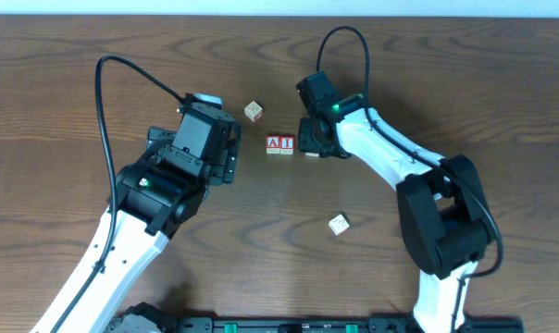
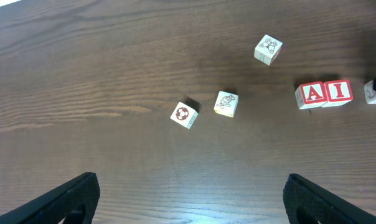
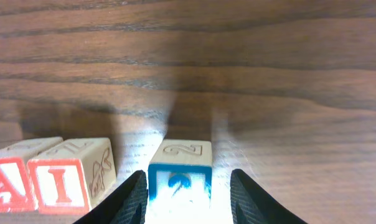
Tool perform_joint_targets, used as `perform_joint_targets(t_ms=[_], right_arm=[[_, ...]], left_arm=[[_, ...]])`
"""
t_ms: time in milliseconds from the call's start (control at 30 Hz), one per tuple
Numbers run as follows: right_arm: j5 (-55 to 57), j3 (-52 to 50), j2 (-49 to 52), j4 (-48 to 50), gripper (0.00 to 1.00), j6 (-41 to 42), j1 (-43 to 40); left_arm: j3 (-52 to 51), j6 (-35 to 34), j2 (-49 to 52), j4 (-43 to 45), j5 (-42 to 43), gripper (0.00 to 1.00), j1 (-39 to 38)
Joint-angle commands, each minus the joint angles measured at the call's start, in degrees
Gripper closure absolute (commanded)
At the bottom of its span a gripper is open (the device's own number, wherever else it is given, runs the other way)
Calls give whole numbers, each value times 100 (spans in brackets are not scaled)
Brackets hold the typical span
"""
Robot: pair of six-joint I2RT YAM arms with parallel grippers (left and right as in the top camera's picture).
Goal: Spell out Ai2
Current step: 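Carry the '2' block left toward the right side of 'I', then lower the '2' block beside 'I', open the right gripper, lift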
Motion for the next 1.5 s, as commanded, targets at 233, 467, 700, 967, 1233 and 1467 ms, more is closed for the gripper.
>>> perform_joint_targets(t_ms=[233, 467, 700, 967, 1233, 1467], right_arm=[[546, 142, -678, -304, 54, 46, 20], [730, -236, -678, -656, 55, 345, -68], [728, -662, -675, -348, 54, 374, -149], [669, -737, -584, 11, 53, 387, -181], [660, -737, -317, 225, 53, 385, -192], [660, -737, -275, 365, 53, 334, -234]], left_arm=[[-9, 81, -4, -17, -120, 5, 22], [-9, 81, -4, -15, -120, 5, 22], [-9, 81, -4, -17, -120, 5, 22], [-9, 81, -4, -15, -120, 5, 22], [-9, 81, -4, -17, -120, 5, 22], [-9, 81, -4, -17, -120, 5, 22]])
